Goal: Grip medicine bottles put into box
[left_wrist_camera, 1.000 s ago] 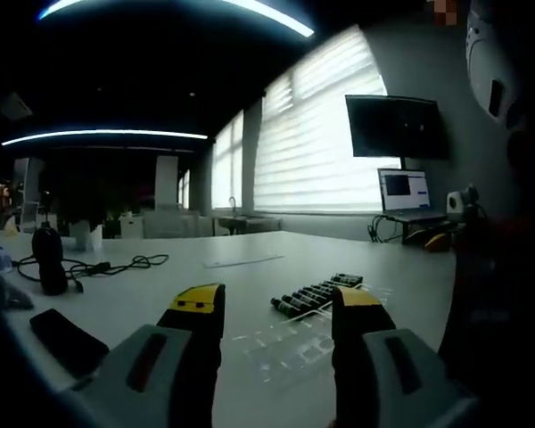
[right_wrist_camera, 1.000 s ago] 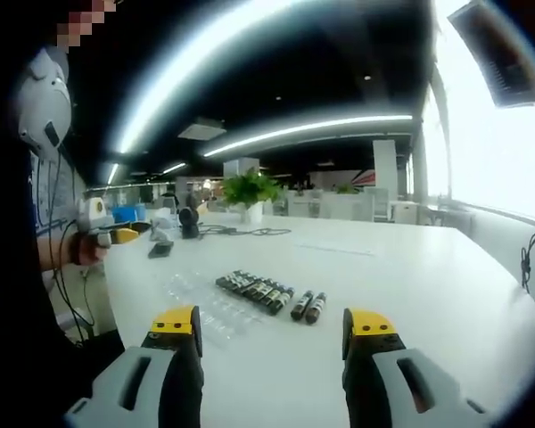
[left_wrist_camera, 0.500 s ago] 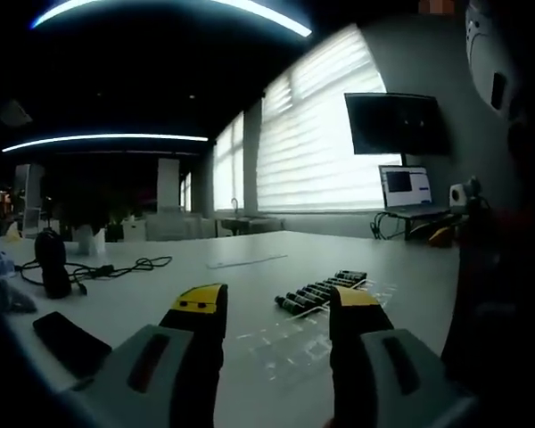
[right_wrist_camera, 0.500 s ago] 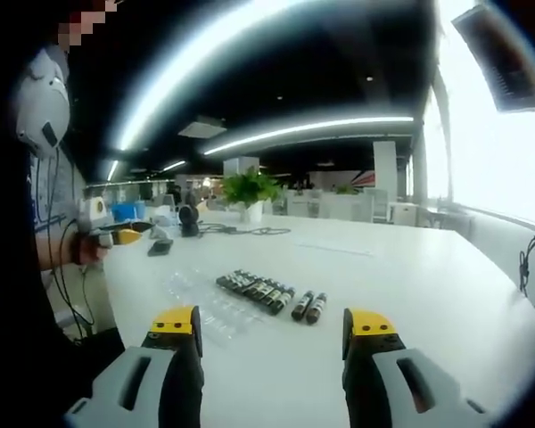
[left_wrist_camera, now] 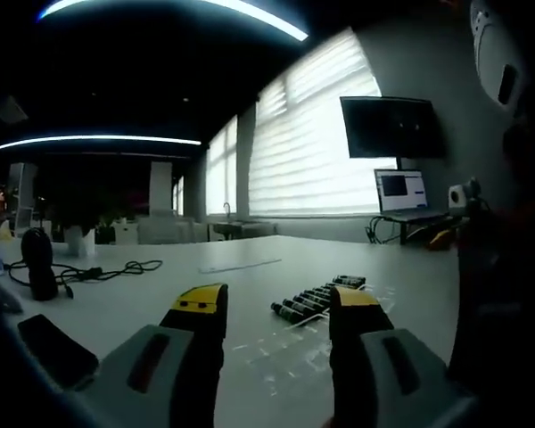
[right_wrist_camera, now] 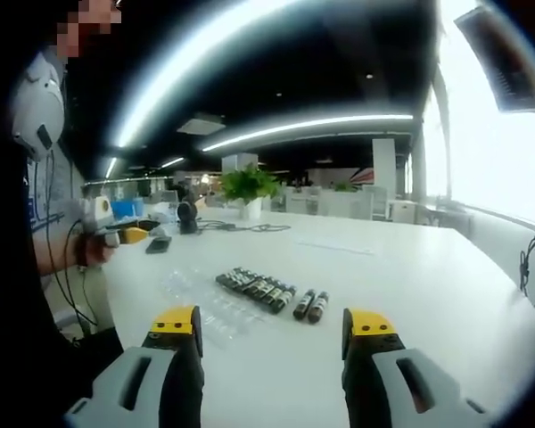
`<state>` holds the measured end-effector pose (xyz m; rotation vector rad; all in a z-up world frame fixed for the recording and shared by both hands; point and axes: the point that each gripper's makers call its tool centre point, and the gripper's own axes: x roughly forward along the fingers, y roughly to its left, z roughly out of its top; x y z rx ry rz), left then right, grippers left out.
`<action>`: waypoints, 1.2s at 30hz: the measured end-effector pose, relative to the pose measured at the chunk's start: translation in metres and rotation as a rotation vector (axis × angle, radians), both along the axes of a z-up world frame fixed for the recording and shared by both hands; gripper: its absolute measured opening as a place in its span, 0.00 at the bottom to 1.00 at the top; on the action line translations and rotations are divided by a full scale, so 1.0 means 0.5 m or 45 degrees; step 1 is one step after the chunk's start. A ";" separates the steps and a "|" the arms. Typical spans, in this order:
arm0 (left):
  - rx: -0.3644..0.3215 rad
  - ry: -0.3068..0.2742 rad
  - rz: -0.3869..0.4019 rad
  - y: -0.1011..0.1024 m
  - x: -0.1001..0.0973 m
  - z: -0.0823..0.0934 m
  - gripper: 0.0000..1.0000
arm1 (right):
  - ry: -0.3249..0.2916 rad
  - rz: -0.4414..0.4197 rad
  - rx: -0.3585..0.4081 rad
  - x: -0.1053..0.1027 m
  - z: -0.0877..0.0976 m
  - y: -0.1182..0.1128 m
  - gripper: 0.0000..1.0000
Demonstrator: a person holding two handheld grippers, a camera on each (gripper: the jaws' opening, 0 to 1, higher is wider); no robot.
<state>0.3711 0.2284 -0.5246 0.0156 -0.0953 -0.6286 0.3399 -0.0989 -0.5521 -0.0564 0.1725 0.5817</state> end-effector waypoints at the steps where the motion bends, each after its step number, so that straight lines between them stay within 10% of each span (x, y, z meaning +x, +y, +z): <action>1: -0.005 -0.001 -0.003 0.000 0.001 0.001 0.38 | 0.001 0.000 -0.001 0.000 0.000 0.002 0.58; 26: -0.056 -0.044 -0.078 0.012 0.069 -0.012 0.35 | 0.035 -0.157 0.017 0.035 -0.017 0.002 0.55; 36: -0.036 -0.006 -0.067 0.008 0.082 -0.073 0.35 | 0.076 -0.178 -0.007 0.064 -0.034 0.000 0.53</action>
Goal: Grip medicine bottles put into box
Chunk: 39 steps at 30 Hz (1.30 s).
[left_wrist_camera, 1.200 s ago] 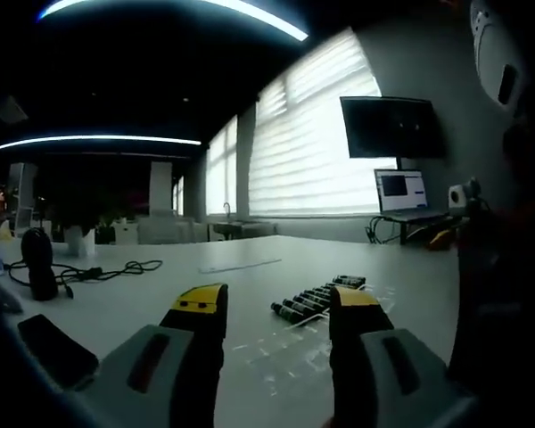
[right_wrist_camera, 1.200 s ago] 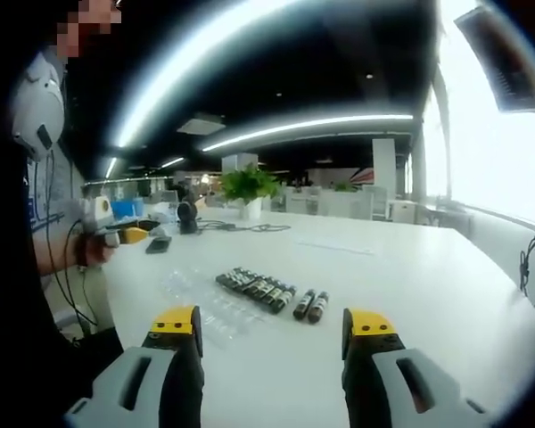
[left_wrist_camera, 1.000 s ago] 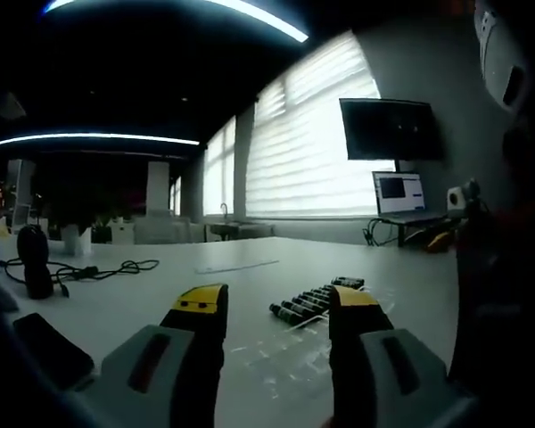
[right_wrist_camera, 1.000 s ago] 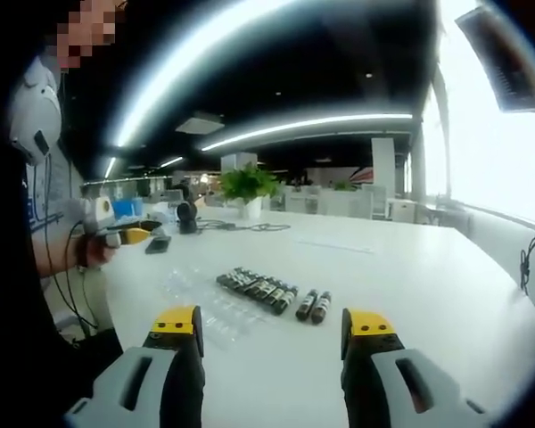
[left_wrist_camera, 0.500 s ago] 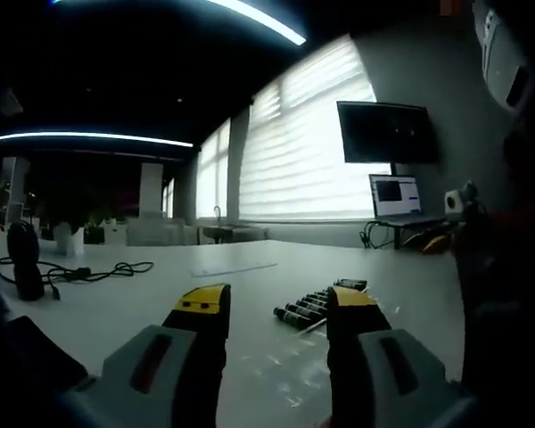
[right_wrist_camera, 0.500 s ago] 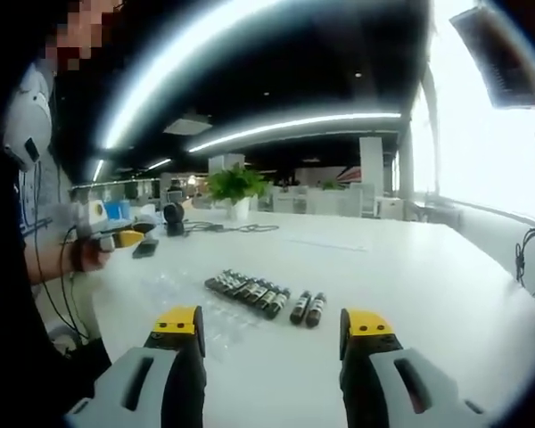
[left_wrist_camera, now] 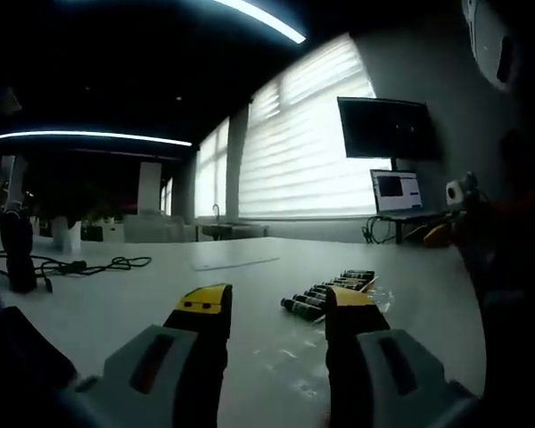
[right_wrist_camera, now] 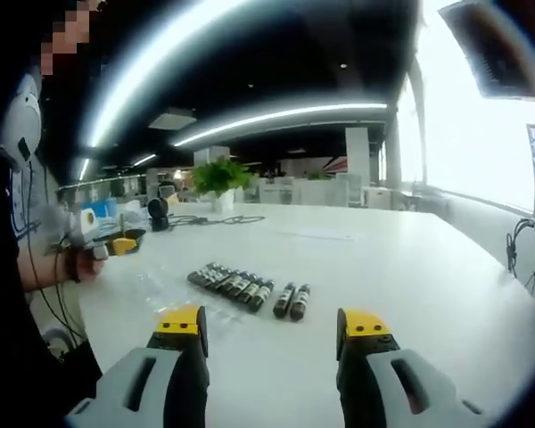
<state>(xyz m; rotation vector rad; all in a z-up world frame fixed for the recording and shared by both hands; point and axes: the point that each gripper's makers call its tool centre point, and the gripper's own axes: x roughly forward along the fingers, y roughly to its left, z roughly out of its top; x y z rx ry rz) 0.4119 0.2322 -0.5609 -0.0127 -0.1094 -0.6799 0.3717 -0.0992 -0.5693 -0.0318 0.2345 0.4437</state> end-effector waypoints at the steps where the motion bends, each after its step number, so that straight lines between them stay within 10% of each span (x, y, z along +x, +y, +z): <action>1: -0.007 0.007 0.006 0.001 0.001 -0.004 0.34 | 0.005 0.005 0.003 0.003 -0.002 0.003 0.53; 39: -0.033 0.022 0.000 0.009 0.007 -0.008 0.32 | 0.284 -0.272 -0.009 0.156 -0.025 0.033 0.30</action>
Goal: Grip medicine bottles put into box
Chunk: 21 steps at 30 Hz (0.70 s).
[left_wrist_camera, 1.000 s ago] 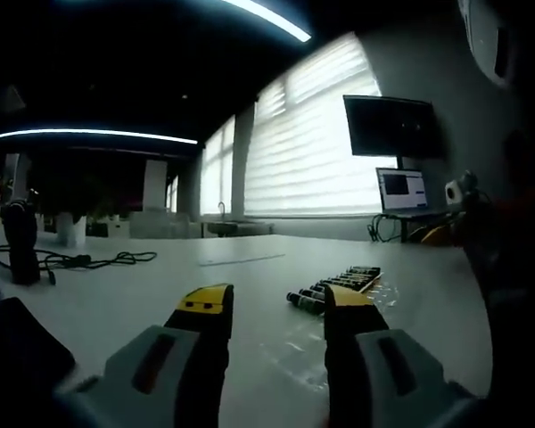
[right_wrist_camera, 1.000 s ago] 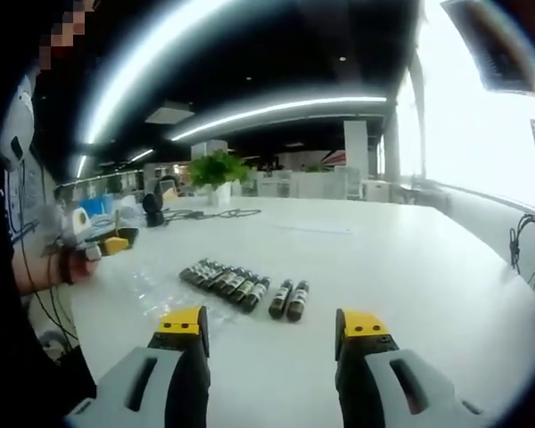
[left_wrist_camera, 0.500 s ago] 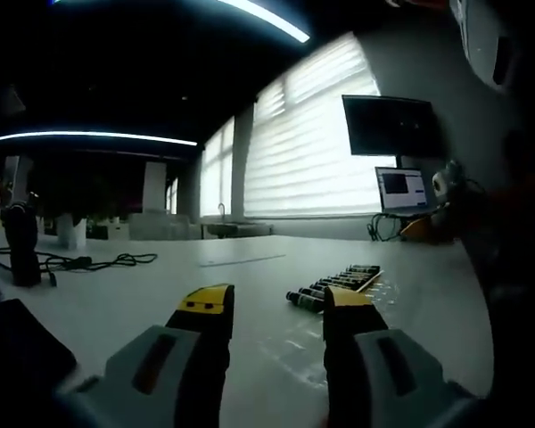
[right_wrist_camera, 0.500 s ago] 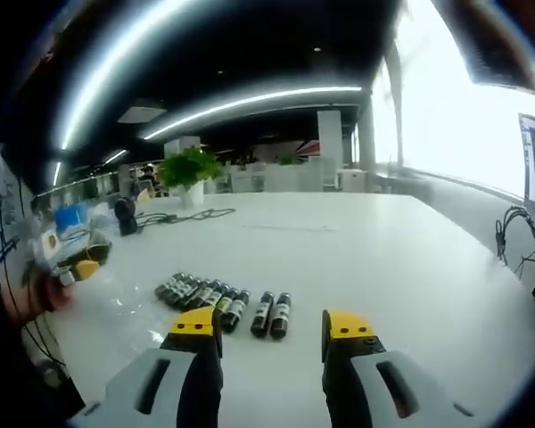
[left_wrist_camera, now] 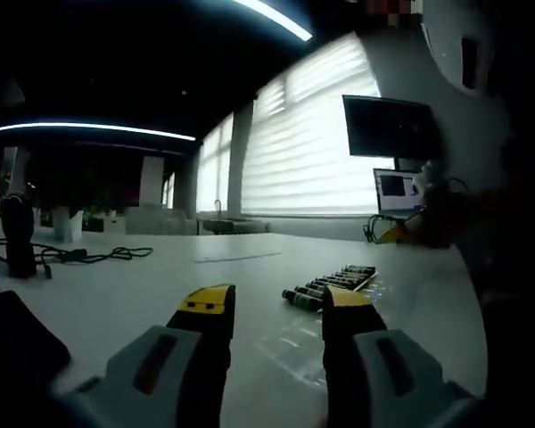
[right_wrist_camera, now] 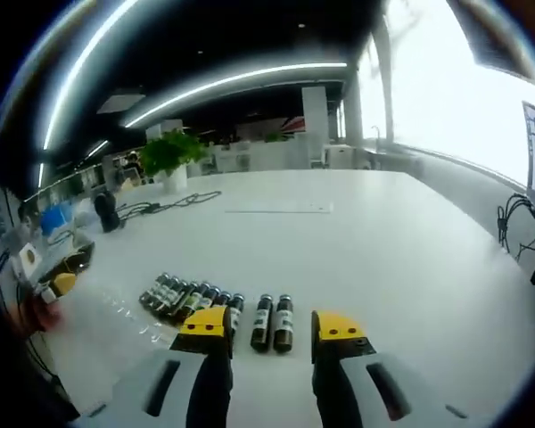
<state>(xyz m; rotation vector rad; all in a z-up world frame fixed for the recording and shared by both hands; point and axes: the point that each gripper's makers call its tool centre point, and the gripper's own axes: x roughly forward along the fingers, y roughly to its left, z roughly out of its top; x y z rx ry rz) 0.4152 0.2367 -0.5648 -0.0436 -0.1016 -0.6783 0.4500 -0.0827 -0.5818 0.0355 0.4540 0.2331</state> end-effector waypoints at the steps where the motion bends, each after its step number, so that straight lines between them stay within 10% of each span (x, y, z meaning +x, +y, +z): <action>1: 0.000 -0.001 0.005 0.001 0.000 0.000 0.32 | 0.007 -0.001 0.013 -0.001 -0.001 0.003 0.30; 21: 0.063 0.004 0.000 -0.009 0.007 -0.013 0.32 | 0.311 -0.048 0.032 -0.093 -0.079 0.086 0.12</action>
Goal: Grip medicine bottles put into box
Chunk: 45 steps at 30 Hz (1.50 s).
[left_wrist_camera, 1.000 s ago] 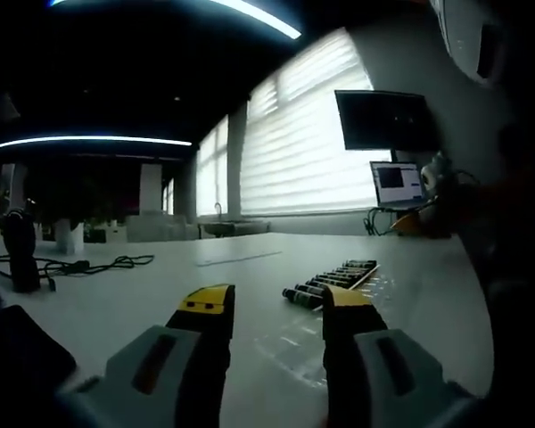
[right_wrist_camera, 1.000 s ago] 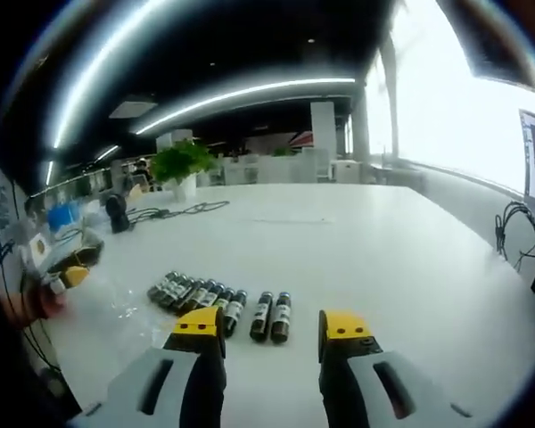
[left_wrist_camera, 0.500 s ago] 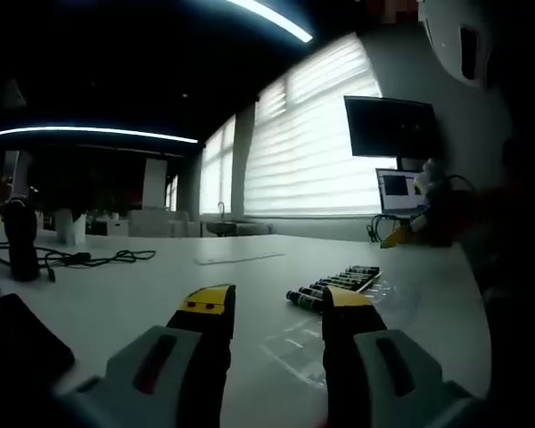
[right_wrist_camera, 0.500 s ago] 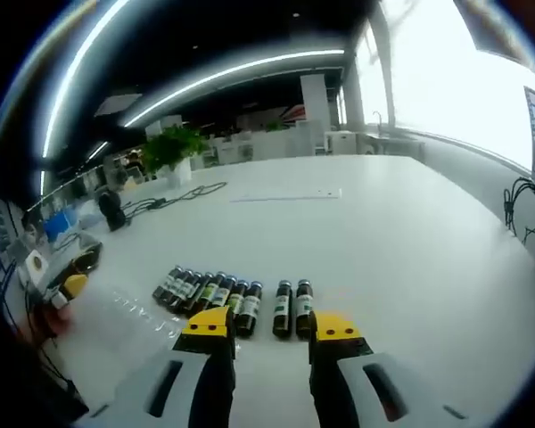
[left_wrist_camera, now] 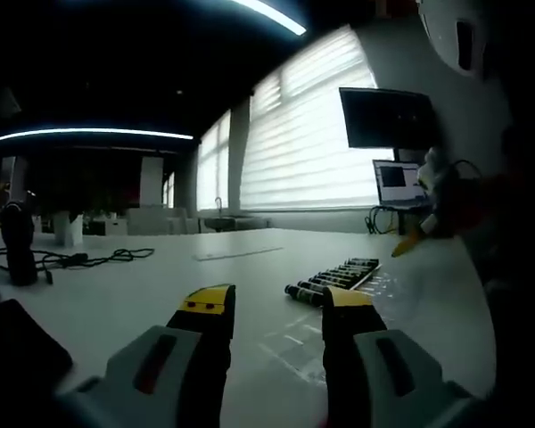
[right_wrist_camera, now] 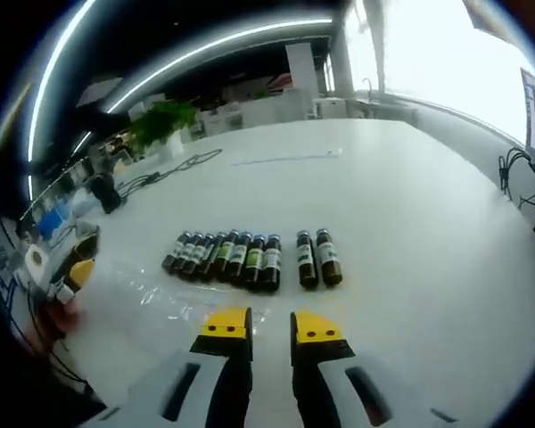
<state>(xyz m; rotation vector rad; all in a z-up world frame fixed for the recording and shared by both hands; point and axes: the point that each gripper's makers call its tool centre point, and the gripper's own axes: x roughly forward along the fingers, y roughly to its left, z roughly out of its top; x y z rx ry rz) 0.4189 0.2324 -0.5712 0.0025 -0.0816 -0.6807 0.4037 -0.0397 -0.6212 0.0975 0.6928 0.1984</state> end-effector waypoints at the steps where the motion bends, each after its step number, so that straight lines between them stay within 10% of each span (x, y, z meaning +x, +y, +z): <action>1: -0.001 0.001 -0.001 0.000 0.000 0.000 0.32 | 0.008 0.000 0.003 -0.004 -0.004 0.005 0.12; 28: 0.051 -0.005 0.026 0.001 0.003 -0.009 0.31 | 0.022 0.025 -0.029 -0.027 -0.028 -0.007 0.00; 45: 0.088 -0.008 0.045 0.000 0.006 -0.012 0.31 | -0.016 -0.086 -0.055 -0.017 -0.013 -0.111 0.00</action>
